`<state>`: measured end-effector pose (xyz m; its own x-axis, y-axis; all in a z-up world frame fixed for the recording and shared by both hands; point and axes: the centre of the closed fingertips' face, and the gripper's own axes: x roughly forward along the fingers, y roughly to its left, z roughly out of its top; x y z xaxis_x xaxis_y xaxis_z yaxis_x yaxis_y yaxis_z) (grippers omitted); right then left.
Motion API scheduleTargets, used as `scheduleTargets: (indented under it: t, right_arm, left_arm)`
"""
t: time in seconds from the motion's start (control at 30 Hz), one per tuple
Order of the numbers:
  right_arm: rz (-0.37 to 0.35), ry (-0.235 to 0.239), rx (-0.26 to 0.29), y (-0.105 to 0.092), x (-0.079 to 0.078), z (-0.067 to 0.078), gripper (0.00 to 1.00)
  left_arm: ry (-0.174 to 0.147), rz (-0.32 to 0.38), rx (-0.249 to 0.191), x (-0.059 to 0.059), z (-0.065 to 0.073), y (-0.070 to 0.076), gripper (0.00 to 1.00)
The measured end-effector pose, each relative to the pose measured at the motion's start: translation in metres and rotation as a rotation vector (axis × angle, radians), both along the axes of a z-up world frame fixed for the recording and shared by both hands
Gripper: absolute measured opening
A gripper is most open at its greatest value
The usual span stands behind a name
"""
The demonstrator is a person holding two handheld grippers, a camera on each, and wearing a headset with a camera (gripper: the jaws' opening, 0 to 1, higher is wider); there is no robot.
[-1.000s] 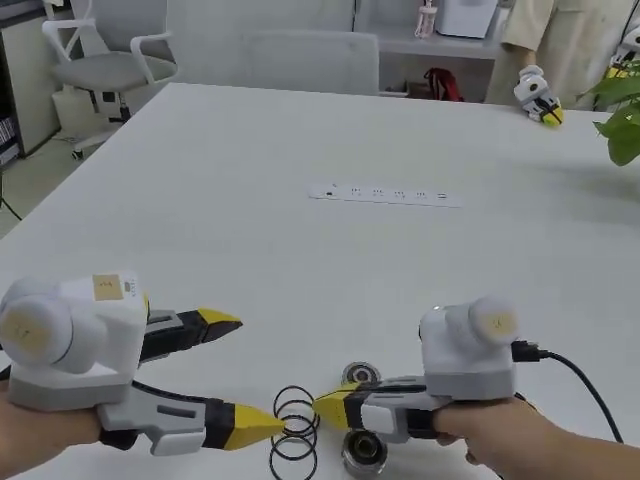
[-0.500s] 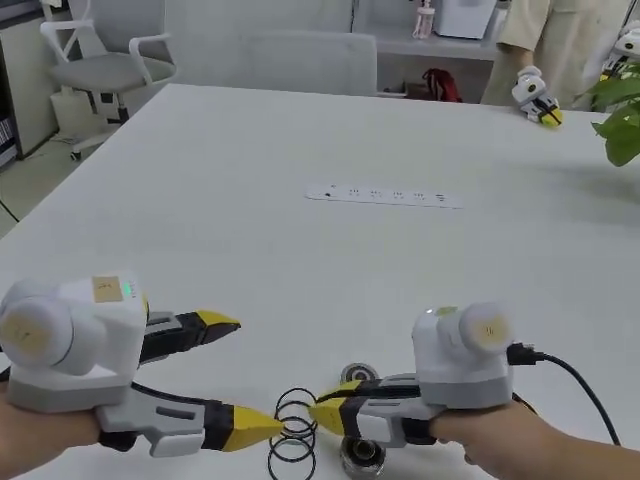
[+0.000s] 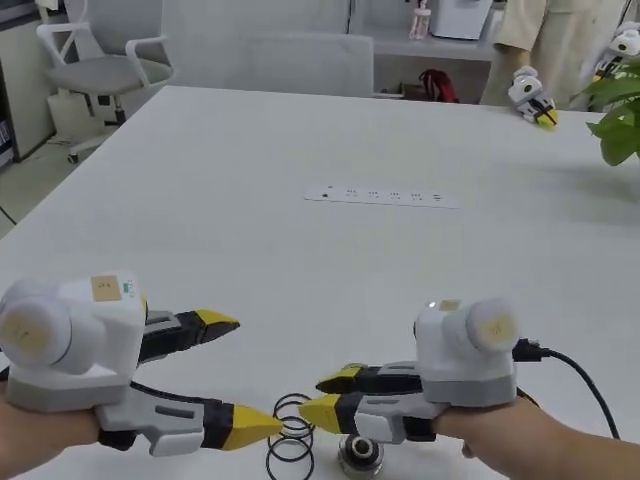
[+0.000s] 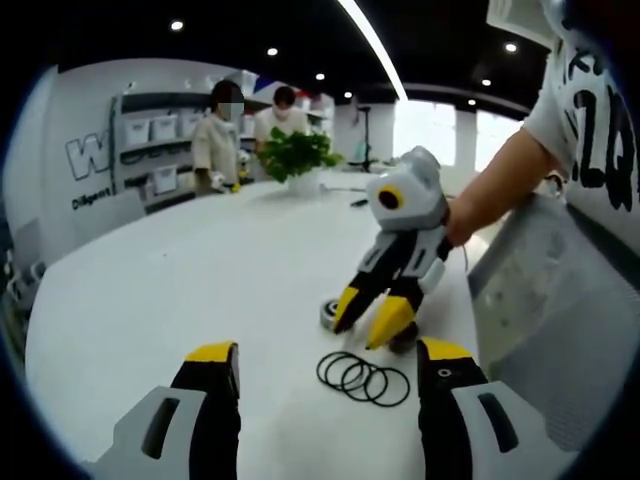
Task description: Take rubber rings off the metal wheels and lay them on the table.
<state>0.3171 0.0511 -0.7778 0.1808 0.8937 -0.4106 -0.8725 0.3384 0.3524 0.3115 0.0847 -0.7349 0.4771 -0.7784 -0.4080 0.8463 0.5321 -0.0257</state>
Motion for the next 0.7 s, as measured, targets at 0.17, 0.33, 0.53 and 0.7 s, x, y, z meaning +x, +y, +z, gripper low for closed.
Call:
scheduleTargets:
  t: [0.17,0.33,0.53,0.7]
  right_arm:
    - [0.001,-0.032,0.011,-0.003,0.001,0.009,0.31]
    - [-0.009,-0.05,0.036,-0.009,0.005,0.021,0.38]
    - [-0.016,-0.092,0.054,-0.019,0.007,0.035,0.46]
    - [-0.007,-0.143,0.042,-0.03,0.007,0.041,0.53]
  left_arm:
    - [-0.002,-0.004,-0.003,-0.001,0.002,-0.001,0.74]
    - [-0.003,-0.004,-0.006,-0.001,0.002,-0.002,0.74]
    - [-0.008,-0.007,-0.009,-0.001,0.005,-0.004,0.74]
    - [-0.011,-0.01,-0.014,-0.002,0.007,-0.004,0.75]
